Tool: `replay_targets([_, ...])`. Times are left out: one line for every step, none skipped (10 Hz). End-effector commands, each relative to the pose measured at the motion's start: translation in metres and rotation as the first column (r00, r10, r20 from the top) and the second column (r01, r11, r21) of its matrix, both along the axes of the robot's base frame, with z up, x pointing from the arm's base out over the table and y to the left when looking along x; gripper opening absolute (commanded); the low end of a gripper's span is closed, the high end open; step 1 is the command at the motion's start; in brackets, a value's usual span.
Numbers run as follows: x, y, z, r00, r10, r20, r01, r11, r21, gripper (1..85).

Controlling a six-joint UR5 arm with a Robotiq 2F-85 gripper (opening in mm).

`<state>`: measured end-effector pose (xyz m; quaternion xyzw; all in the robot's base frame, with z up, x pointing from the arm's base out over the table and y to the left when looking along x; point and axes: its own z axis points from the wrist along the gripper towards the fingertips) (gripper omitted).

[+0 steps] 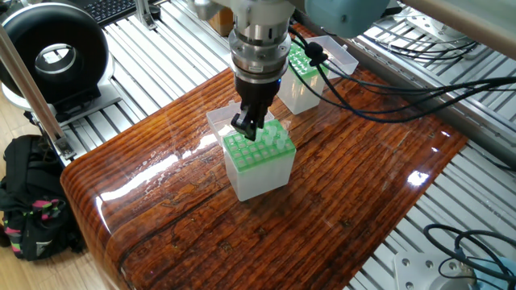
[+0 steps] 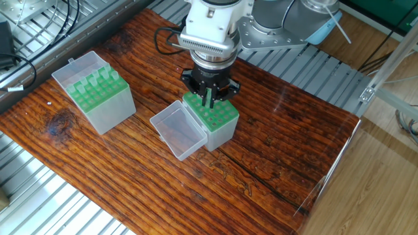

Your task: Transfer all large pipette tips from one holder to another

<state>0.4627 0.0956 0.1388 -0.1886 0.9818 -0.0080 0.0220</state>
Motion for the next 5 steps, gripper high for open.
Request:
replay_targets([0.0,-0.001,0.002,1.0,-0.019,0.0,0.019,1.0,-0.001,9.3])
replay_targets([-0.001,0.0,0.004,1.0,-0.029,-0.003,0.029,1.0,-0.002,7.7])
replay_targets([-0.002,0.0,0.008,0.999,-0.035,-0.005,0.035,0.999,-0.008,5.3])
replay_targets([-0.004,0.001,0.015,0.999,-0.039,-0.011,0.039,0.999,-0.003,2.0])
replay_targets([-0.005,0.003,0.023,0.999,-0.041,-0.016,0.041,0.999,0.004,1.0])
